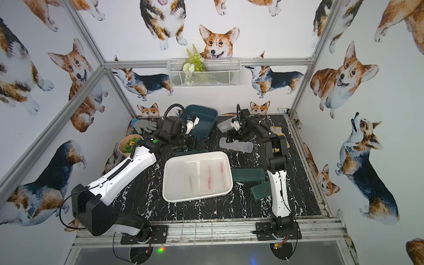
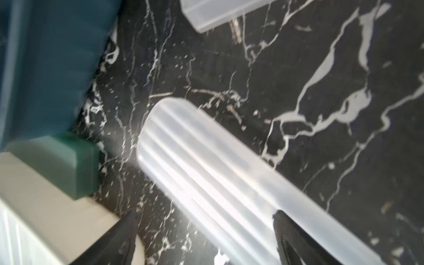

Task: Place the pencil cases by color into the storage box
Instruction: Move the pencil case to the center of the board, then move the storage box to the center of the board.

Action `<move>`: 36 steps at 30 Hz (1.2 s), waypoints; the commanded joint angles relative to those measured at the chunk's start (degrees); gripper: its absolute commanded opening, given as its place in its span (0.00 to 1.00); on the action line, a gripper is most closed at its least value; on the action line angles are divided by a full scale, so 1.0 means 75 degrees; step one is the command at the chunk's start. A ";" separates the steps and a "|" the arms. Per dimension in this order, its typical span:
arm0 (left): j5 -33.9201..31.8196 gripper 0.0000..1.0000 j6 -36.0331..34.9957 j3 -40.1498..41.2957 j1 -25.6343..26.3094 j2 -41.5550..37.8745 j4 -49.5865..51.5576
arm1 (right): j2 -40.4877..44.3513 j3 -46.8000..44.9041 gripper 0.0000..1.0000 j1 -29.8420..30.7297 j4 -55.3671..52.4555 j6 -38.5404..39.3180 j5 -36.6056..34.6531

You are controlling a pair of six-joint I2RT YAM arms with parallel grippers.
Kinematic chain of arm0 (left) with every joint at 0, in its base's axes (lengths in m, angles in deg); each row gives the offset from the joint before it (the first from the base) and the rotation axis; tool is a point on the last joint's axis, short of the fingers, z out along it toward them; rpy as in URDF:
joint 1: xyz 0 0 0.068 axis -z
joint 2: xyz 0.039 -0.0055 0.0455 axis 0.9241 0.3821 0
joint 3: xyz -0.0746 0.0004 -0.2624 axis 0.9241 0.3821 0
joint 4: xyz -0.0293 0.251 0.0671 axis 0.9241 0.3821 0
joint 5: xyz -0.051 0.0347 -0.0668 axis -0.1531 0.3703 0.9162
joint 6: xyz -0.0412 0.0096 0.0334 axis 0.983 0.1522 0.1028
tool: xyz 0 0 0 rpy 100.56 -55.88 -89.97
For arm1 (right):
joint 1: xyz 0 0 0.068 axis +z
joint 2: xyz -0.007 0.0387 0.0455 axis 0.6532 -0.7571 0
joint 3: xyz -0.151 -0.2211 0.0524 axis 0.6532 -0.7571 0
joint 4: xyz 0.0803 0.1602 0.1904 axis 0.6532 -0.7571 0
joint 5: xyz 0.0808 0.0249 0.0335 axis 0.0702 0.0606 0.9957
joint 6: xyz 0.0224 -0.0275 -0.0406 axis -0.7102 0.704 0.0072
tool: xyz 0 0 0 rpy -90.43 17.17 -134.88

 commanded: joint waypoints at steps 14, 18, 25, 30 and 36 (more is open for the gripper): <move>-0.0565 1.00 -0.0664 -0.0679 -0.0098 0.0963 -0.0745 | 0.0591 0.0085 0.93 -0.0220 0.4773 -0.4961 -0.0607; -0.0782 1.00 -0.0631 -0.1116 -0.0117 0.1695 -0.1035 | 0.0098 0.0326 0.93 -0.0312 0.5345 -0.5571 -0.1017; -0.0979 1.00 -0.0311 -0.2617 -0.0111 0.3722 -0.0946 | 0.0343 -0.0316 0.93 -0.0656 0.5930 -0.5708 -0.1500; -0.0485 1.00 0.0132 -0.4027 -0.0043 0.5295 -0.1056 | 0.0930 -0.1161 0.93 -0.0968 0.6018 -0.5580 -0.1418; -0.0165 1.00 0.0490 -0.6382 0.0075 0.7202 -0.0831 | 0.1595 -0.2094 0.93 -0.1174 0.6203 -0.5412 -0.1213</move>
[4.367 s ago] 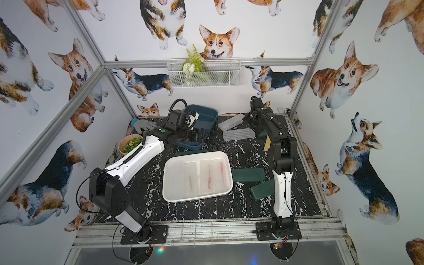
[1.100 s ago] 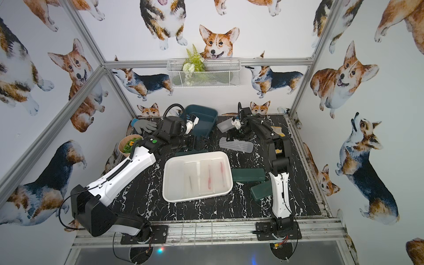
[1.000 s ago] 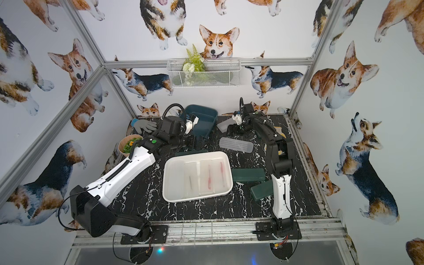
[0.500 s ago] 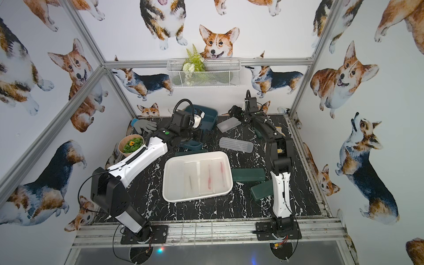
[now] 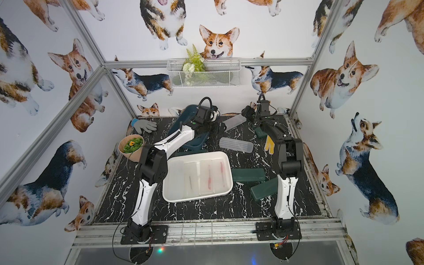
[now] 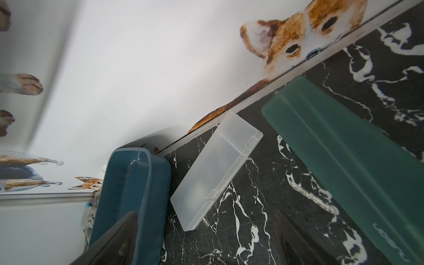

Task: Place the pencil cases by color into the storage box
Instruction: Move the storage box to the center of the board.

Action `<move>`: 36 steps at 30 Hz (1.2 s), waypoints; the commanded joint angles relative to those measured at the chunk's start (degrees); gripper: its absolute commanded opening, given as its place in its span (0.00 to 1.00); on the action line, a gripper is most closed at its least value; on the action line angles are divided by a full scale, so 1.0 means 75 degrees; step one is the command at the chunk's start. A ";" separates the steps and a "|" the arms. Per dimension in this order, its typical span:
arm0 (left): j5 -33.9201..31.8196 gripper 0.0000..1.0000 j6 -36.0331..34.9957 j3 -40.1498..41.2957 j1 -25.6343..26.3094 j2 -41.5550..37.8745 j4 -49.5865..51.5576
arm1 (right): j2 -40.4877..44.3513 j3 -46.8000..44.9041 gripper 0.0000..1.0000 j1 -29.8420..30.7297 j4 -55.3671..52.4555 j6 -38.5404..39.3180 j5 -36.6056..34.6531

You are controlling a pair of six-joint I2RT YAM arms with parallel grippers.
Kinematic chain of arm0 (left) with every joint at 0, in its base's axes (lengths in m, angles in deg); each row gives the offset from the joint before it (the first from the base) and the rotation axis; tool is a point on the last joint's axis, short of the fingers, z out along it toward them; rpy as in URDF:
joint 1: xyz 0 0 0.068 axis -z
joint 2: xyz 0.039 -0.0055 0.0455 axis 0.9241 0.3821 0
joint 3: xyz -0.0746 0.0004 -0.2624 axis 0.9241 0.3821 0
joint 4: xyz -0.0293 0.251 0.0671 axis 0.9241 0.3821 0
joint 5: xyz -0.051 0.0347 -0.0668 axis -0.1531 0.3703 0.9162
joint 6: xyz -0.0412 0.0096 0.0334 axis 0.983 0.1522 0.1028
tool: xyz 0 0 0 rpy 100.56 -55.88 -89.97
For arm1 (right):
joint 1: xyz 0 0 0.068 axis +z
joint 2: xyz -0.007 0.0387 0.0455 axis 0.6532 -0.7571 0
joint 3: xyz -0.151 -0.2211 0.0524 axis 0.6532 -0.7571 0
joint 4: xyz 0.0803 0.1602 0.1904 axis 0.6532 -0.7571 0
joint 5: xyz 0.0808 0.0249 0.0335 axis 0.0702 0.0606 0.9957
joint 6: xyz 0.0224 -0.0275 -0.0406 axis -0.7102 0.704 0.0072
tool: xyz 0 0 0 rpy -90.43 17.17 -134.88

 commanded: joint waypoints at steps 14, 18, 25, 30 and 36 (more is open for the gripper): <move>0.0455 1.00 0.1973 -0.3345 -0.0003 0.3073 -0.1288 | 0.0661 -0.0691 0.93 -0.0113 0.0722 0.0585 0.0695; 0.0280 1.00 0.2441 -0.3520 -0.0129 0.3387 -0.1652 | 0.0751 -0.0907 0.93 -0.0109 0.0848 0.0582 0.0785; -0.0402 1.00 0.3647 -0.3810 -0.0454 0.3832 -0.1860 | 0.0835 -0.1152 0.93 -0.0113 0.0831 0.0782 0.0910; -0.0786 1.00 0.4078 -0.4291 -0.0636 0.4215 -0.1753 | 0.0772 -0.1153 0.93 -0.0113 0.0868 0.0699 0.1027; -0.0881 1.00 0.4456 -0.4440 -0.0775 0.4475 -0.1820 | 0.0671 -0.0972 0.93 -0.0113 0.0769 0.0769 0.1063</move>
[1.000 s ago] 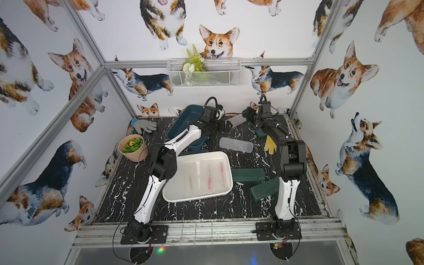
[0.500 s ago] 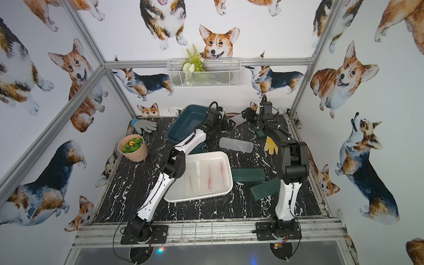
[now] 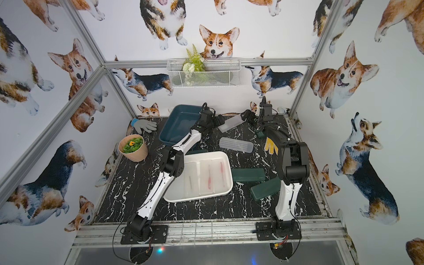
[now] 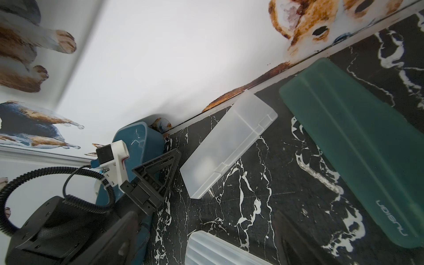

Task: Place the pencil cases by color into the storage box
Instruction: Move the storage box to the center of the board, then adjust the pencil case at the center of the board.

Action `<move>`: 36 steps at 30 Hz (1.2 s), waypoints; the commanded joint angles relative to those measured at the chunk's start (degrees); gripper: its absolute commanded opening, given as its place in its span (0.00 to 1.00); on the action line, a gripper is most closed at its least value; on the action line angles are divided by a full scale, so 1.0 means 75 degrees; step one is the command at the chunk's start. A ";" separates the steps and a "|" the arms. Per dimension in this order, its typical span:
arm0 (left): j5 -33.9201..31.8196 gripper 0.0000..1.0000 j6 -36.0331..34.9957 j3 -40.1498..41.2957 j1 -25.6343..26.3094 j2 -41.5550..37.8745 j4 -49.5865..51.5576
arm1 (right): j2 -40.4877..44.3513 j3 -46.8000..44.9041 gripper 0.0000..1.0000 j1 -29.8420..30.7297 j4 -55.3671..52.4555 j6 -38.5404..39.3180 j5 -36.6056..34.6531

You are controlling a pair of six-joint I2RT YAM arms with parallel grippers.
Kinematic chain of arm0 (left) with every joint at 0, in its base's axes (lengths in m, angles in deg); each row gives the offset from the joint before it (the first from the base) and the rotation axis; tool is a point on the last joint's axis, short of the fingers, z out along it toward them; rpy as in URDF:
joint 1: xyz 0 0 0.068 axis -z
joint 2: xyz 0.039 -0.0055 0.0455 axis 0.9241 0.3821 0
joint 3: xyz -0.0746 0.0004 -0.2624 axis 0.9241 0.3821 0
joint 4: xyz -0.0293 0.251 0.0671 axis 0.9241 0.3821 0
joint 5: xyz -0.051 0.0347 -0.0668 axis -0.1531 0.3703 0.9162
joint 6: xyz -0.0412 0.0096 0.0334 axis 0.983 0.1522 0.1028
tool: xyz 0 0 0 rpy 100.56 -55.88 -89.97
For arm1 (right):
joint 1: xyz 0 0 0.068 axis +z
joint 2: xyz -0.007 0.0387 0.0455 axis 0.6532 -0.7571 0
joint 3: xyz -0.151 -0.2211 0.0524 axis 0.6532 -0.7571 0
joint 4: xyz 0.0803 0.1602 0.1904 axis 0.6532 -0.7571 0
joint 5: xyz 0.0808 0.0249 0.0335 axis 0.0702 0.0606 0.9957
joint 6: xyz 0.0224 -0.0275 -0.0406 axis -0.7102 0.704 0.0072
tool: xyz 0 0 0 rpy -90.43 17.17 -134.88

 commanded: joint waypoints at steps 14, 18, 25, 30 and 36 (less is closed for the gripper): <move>0.1180 0.98 0.0786 -0.0152 0.0090 0.0313 -0.0131 | -0.0157 0.0419 0.93 0.0012 -0.0047 0.0278 0.0185; 0.1401 0.98 0.0525 0.0024 0.0207 0.0090 0.0115 | -0.0075 0.0347 0.93 -0.0017 -0.0047 0.0316 0.0150; 0.1557 0.97 -0.0317 0.0392 0.0410 -0.0445 0.1051 | 0.0161 0.0106 0.93 -0.0162 -0.0029 0.0318 0.0150; 0.1569 0.97 -0.1136 0.0381 0.0617 -0.0682 0.2052 | 0.0419 -0.0165 0.93 -0.0342 0.0058 0.0293 0.0182; 0.1671 0.97 -0.1900 0.0332 0.0900 -0.0817 0.2819 | 0.0670 -0.0364 0.93 -0.0413 0.0050 0.0391 0.0204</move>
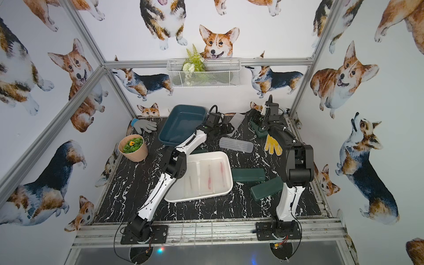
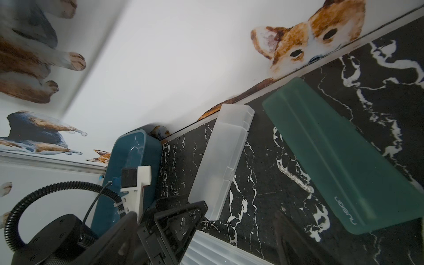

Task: Place the pencil cases by color into the storage box
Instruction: Adjust the pencil case at the center of the board, then pick up the pencil case from the center of the board.

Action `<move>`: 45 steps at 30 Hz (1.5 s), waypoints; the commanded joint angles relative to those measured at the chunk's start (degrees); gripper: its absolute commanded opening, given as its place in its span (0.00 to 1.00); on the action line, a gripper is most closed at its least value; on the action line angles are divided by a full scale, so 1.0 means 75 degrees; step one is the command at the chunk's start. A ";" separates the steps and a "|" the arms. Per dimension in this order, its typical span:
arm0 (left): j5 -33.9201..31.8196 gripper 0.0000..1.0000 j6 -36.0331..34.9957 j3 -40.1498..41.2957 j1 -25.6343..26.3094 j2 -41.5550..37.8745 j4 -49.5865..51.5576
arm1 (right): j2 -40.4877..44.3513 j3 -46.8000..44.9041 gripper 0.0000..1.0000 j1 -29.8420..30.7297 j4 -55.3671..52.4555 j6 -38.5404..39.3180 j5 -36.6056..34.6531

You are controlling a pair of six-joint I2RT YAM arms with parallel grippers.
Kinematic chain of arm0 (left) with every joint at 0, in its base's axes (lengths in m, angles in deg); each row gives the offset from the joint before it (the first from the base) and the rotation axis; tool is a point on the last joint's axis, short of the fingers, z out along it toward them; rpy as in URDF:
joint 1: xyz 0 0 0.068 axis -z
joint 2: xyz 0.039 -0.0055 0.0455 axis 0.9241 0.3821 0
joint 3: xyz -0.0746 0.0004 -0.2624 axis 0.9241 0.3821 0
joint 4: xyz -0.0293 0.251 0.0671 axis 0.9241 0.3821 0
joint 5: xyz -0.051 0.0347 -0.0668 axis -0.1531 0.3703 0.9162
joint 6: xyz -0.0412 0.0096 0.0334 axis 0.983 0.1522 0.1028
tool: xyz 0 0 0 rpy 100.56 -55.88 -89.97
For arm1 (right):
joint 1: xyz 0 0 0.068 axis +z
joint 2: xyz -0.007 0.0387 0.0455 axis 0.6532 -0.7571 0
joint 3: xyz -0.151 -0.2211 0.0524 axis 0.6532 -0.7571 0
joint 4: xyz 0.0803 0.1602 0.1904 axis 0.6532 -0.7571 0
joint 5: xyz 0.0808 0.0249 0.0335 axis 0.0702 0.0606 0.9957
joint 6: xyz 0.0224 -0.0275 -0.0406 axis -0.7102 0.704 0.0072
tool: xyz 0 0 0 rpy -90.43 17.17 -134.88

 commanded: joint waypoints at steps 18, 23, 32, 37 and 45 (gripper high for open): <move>0.0082 0.98 -0.2182 0.2450 0.0387 -0.3052 0.0801 | -0.0117 0.0637 0.93 0.0261 -0.1613 0.0778 -0.0702; -0.0703 0.99 -0.2975 0.4247 -0.0061 -0.5225 0.1383 | -0.1254 0.2518 0.93 0.0894 -0.3857 0.1549 -0.1901; -0.1867 1.00 -0.3740 0.6830 -0.0398 -0.8549 0.2084 | -0.3094 0.4842 0.94 0.1670 -0.5906 0.1485 -0.3047; -0.2149 1.00 -0.3642 0.8177 -0.0445 -1.0110 0.2312 | -0.3665 0.5337 0.94 0.1814 -0.6071 0.1491 -0.3074; -0.2304 1.00 -0.3086 0.9701 -0.0445 -1.1510 0.2496 | -0.4405 0.6231 0.95 0.1827 -0.6206 0.1603 -0.3233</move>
